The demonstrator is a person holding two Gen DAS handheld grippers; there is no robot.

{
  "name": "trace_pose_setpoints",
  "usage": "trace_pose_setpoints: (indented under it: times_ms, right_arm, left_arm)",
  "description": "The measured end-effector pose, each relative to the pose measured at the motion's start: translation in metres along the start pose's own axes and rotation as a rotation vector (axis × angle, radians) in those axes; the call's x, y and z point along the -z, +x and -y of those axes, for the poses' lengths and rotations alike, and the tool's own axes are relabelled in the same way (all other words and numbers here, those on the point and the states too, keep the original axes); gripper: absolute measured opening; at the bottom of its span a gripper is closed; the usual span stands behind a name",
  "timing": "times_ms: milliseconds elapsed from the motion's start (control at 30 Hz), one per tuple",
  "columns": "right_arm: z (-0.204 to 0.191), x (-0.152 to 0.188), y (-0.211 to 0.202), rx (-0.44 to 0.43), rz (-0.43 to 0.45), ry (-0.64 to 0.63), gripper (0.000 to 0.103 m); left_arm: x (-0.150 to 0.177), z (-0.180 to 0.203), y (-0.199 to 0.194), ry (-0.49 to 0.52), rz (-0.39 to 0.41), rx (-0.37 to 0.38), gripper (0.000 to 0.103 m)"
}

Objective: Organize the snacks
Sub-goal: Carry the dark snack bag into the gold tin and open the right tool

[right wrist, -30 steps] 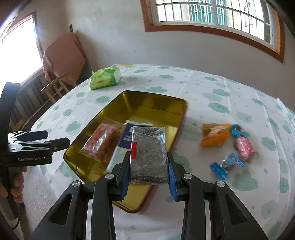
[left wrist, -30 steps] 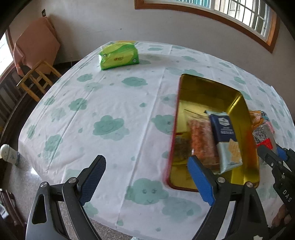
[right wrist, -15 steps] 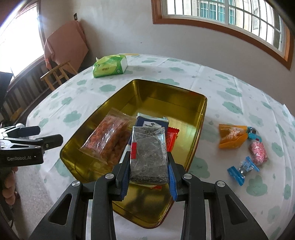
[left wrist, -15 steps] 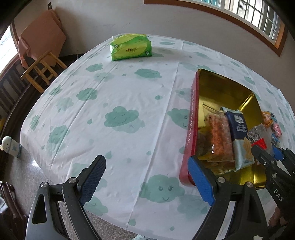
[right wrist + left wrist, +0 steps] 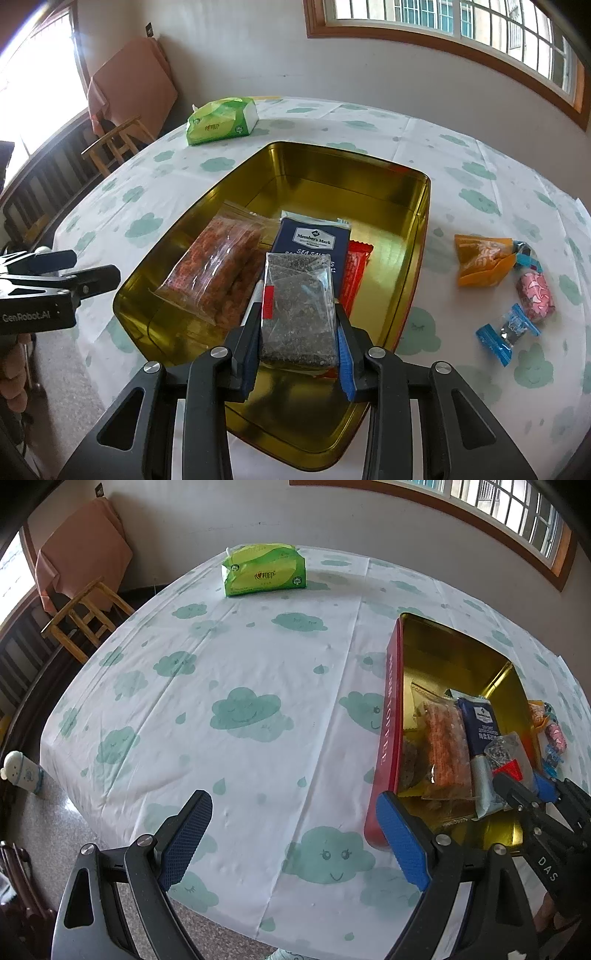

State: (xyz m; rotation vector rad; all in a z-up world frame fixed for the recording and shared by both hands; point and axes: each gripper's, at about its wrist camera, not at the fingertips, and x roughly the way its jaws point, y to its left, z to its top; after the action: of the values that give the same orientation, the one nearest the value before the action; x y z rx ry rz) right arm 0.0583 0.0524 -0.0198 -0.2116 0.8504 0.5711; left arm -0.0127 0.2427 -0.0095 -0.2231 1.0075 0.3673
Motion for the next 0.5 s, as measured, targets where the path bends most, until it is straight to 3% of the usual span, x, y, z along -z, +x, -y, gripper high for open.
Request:
trace_pose_setpoints:
  times_ms: [433,500]
  right_arm:
    - [0.007,0.002,-0.016,-0.054,0.041,0.032,0.039]
    - [0.011,0.003,-0.019,-0.070,0.048,0.042,0.044]
  left_arm:
    - [0.002,0.006,-0.007,0.010,0.011,0.000,0.088]
    - [0.002,0.007,-0.008,0.013,0.015,0.000,0.088]
